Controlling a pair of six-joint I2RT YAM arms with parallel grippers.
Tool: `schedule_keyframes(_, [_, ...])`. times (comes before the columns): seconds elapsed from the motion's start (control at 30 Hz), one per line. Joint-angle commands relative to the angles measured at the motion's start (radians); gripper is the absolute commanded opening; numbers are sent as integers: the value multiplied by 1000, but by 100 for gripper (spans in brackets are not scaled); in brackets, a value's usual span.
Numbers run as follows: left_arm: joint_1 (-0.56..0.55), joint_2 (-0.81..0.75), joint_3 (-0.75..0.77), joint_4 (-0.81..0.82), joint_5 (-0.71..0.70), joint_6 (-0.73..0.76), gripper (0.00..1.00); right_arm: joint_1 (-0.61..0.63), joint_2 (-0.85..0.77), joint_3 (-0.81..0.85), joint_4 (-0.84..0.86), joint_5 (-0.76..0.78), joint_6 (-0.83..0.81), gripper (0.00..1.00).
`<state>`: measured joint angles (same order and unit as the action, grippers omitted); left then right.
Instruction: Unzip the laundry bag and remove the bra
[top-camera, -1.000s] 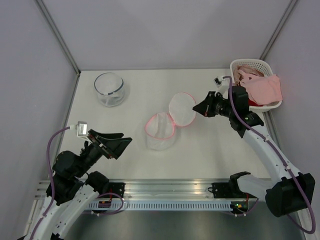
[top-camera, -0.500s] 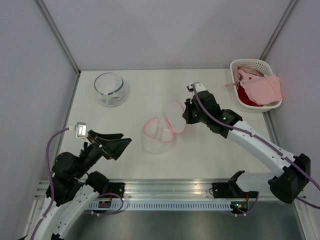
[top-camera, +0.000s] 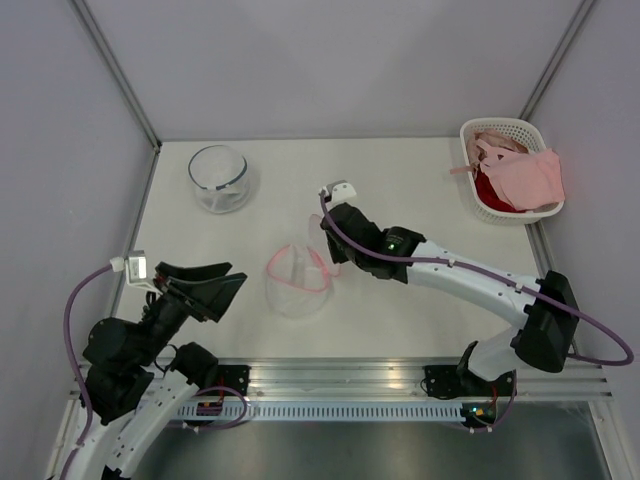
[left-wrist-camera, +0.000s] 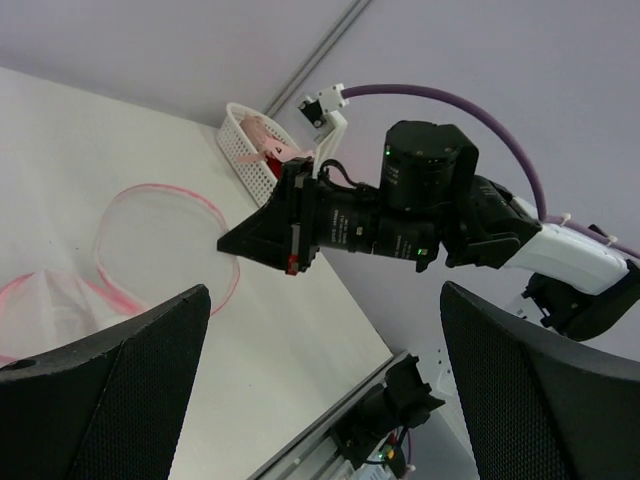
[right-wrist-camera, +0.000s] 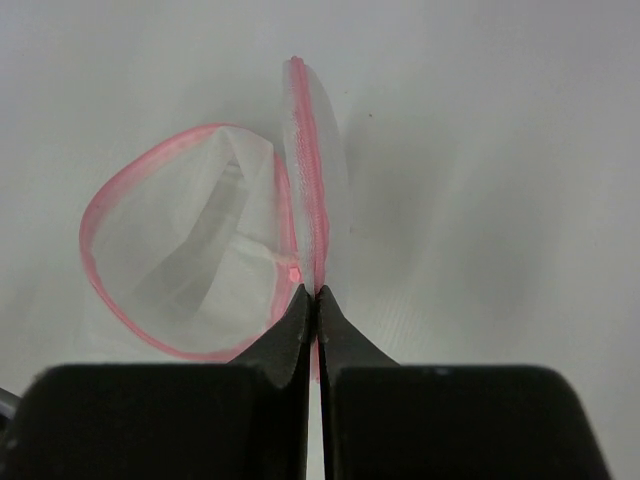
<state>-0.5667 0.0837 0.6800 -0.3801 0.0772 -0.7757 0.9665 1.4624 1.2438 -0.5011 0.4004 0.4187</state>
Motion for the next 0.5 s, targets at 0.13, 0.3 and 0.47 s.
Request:
schedule_keyframes(0.13, [4, -35, 64, -20, -62, 24, 100, 106, 82, 112, 41, 94, -26, 0])
schedule_keyframes(0.3, [4, -55, 82, -37, -73, 30, 100, 126, 82, 94, 114, -24, -46, 0])
schedule_keyframes(0.47, [4, -55, 87, -42, -105, 33, 100, 147, 66, 56, 200, -217, -63, 21])
